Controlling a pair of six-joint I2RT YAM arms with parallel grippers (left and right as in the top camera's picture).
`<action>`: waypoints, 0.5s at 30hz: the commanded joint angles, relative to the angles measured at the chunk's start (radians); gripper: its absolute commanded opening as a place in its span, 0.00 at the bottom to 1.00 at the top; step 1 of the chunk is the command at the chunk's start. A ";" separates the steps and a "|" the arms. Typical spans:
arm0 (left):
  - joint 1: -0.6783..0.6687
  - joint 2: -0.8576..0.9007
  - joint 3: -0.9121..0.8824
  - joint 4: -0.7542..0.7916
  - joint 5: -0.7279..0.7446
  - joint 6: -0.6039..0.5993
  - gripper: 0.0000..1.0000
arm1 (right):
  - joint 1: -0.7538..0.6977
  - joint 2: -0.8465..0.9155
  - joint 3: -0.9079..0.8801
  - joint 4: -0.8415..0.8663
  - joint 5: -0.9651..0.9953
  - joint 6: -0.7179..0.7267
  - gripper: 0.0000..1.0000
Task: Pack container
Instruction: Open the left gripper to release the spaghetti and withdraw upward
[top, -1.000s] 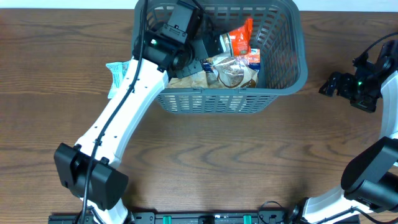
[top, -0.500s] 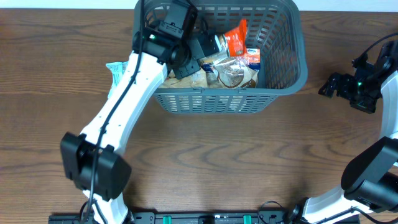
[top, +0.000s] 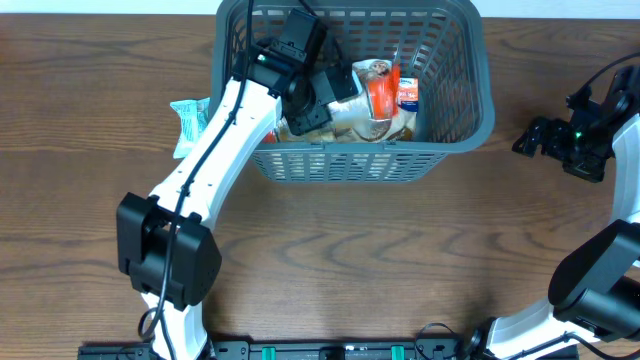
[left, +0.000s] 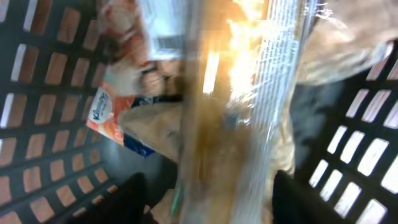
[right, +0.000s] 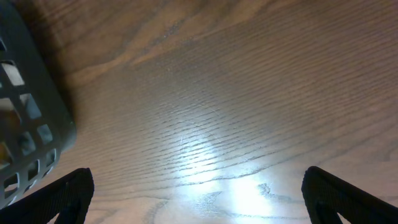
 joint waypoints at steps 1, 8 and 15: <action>-0.001 -0.033 0.031 -0.015 0.017 -0.005 0.65 | -0.003 0.003 -0.005 -0.001 -0.008 -0.013 0.99; -0.001 -0.042 0.031 -0.017 0.016 -0.005 0.67 | -0.003 0.003 -0.005 -0.001 -0.008 -0.013 0.99; -0.001 -0.113 0.049 0.035 -0.065 -0.005 0.70 | -0.003 0.003 -0.005 -0.001 -0.008 -0.013 0.99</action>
